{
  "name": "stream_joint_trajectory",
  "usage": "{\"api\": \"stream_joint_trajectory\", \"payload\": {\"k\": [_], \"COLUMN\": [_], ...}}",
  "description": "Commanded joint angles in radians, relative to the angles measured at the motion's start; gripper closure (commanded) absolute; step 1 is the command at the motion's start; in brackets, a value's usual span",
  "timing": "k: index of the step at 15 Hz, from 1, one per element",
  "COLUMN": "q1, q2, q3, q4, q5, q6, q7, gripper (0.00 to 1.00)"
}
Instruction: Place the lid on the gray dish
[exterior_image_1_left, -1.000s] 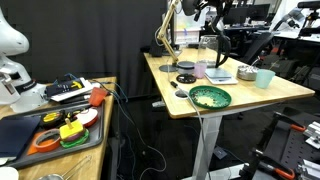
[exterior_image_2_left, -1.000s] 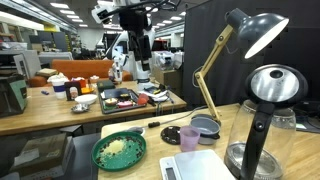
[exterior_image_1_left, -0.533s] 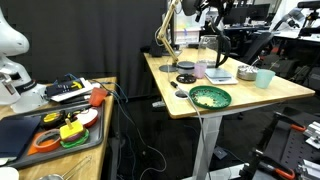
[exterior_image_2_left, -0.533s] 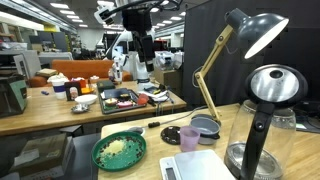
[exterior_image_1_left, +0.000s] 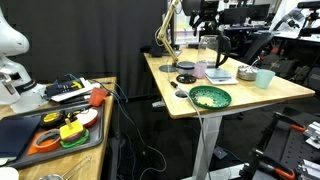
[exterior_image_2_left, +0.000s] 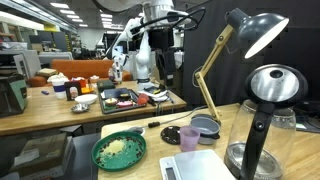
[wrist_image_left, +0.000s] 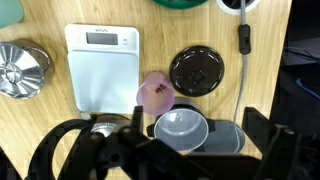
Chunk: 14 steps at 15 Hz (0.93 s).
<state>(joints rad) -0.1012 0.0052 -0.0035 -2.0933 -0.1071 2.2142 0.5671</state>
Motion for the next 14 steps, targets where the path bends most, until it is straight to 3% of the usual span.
{"api": "stream_joint_trajectory", "payload": {"k": [1, 2, 10, 14], "q1": [0.035, 0.040, 0.049, 0.061], "q2": [0.112, 0.068, 0.080, 0.135], "q3": [-0.012, -0.022, -0.030, -0.023], "q4": [0.144, 0.070, 0.082, 0.148], "q5": [0.037, 0.012, 0.013, 0.021], "q6": [-0.148, -0.065, -0.071, -0.097], "q7": [-0.053, -0.012, -0.011, -0.066], "gripper": [0.00, 0.00, 0.00, 0.00]}}
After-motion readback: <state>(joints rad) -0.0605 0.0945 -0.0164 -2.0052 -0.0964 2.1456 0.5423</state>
